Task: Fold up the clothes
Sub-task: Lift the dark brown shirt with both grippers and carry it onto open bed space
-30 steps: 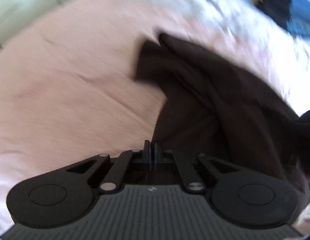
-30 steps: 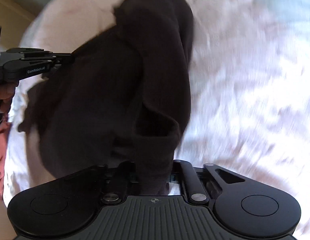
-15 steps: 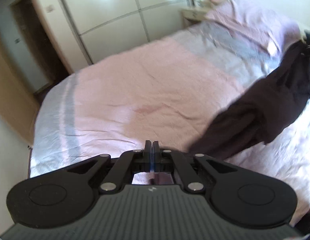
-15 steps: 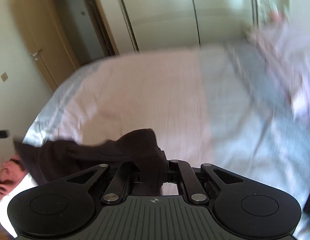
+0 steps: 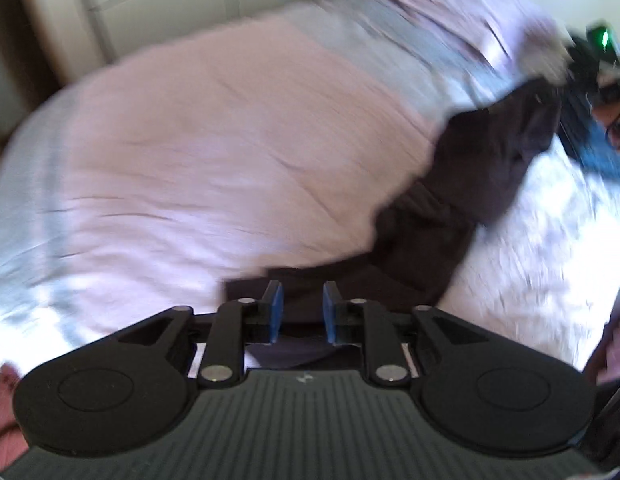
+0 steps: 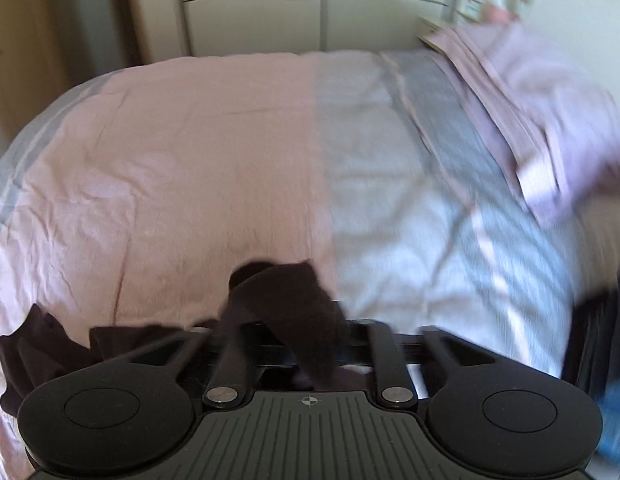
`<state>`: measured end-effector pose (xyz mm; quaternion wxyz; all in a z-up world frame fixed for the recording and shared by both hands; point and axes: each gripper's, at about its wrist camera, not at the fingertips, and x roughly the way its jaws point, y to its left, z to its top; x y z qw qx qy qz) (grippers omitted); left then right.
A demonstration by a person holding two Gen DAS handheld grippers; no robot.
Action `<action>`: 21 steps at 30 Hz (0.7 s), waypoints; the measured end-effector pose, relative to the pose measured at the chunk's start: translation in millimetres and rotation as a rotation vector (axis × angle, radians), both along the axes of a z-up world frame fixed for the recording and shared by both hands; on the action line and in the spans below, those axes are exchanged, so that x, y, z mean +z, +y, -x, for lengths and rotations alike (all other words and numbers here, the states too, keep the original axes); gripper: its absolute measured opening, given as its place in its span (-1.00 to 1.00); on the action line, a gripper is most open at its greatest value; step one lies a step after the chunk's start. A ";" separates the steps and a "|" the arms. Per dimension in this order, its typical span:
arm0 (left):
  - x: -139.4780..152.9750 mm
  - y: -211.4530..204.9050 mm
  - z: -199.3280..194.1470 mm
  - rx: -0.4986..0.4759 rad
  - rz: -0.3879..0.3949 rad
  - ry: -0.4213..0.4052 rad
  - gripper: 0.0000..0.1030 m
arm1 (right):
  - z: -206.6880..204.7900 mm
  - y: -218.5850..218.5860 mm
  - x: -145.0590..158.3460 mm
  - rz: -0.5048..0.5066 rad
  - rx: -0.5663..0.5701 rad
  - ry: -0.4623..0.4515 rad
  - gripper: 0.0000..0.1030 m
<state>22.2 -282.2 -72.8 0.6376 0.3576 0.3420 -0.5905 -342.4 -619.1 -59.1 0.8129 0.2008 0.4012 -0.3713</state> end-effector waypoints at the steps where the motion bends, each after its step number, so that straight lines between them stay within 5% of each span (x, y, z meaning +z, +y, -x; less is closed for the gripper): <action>1: -14.5 -11.6 4.7 -0.044 -0.018 0.013 -0.66 | 1.4 10.4 -6.0 -0.015 0.006 -0.013 0.26; 2: -29.0 -23.2 9.4 -0.089 -0.036 0.025 -0.66 | 1.8 21.2 -11.8 -0.029 0.034 -0.031 0.43; 5: -51.1 -49.0 31.4 -0.206 -0.056 0.017 -0.61 | -21.3 60.0 -36.8 -0.063 0.222 -0.038 0.43; 12: -71.3 -72.7 58.1 -0.354 -0.088 -0.038 -0.50 | -105.3 83.2 -137.3 -0.028 0.461 0.161 0.42; 13: -72.2 -75.8 57.9 -0.357 -0.089 -0.039 -0.50 | -106.4 83.0 -145.6 -0.030 0.476 0.195 0.30; 14: -72.7 -79.4 57.5 -0.358 -0.089 -0.040 -0.50 | -100.2 82.1 -142.7 -0.030 0.474 0.191 -0.17; 16: -73.6 -87.8 56.8 -0.358 -0.083 -0.039 -0.50 | -77.4 80.9 -127.8 -0.045 0.447 0.162 -0.52; 21: -74.4 -128.4 61.4 -0.354 -0.028 -0.004 -0.48 | 27.8 90.0 -67.9 -0.113 0.281 0.122 -0.85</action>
